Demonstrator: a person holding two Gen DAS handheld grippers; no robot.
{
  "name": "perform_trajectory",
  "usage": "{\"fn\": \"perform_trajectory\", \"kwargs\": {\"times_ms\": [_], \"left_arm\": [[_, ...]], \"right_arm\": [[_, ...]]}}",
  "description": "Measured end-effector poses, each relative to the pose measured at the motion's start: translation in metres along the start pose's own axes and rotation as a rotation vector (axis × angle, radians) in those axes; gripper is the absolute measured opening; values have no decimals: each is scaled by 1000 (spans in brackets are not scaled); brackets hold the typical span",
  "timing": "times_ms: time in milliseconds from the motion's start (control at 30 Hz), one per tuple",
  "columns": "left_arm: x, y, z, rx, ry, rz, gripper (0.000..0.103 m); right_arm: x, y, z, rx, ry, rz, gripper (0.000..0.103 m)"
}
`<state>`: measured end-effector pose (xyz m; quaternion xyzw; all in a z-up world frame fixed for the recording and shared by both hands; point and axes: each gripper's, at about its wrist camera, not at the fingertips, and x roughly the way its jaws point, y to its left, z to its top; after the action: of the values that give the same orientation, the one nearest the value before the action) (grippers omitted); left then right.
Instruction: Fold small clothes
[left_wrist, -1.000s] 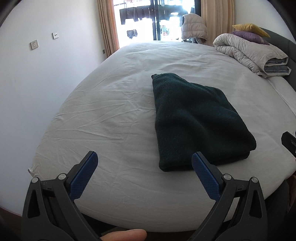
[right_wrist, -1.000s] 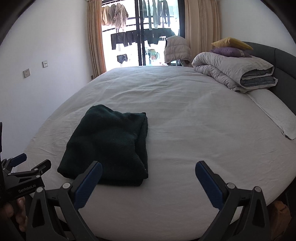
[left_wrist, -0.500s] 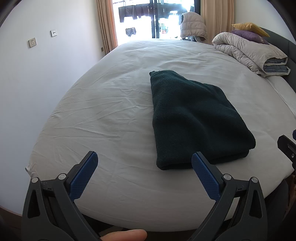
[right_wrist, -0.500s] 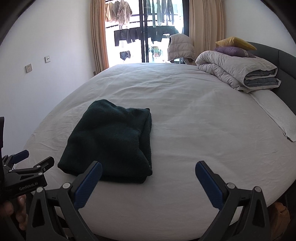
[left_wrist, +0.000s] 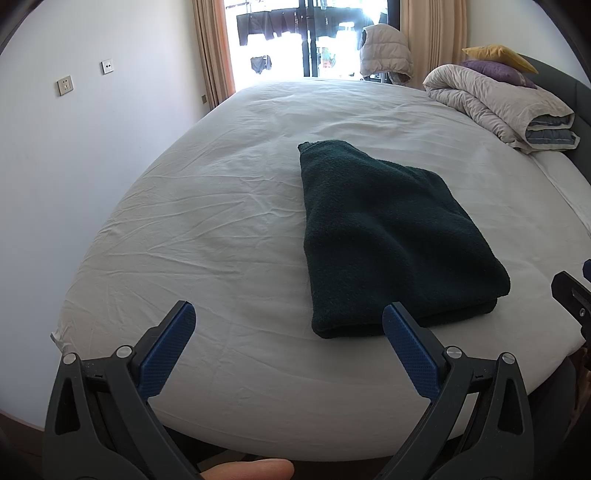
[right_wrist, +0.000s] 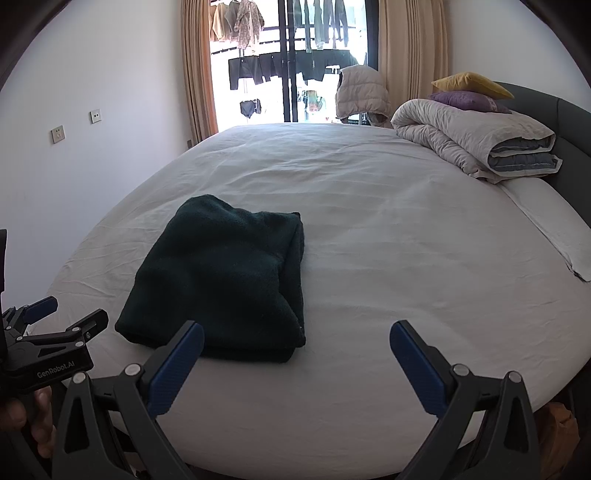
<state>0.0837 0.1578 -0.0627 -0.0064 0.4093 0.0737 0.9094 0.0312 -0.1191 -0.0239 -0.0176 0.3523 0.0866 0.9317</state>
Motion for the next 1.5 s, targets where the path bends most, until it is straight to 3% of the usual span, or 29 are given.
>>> {"fn": "perform_trajectory", "kwargs": {"times_ms": [1500], "left_arm": [[4,-4,-5,4,5,-1,103]], "right_arm": [[3,-2,-5,1,8,4,103]]}}
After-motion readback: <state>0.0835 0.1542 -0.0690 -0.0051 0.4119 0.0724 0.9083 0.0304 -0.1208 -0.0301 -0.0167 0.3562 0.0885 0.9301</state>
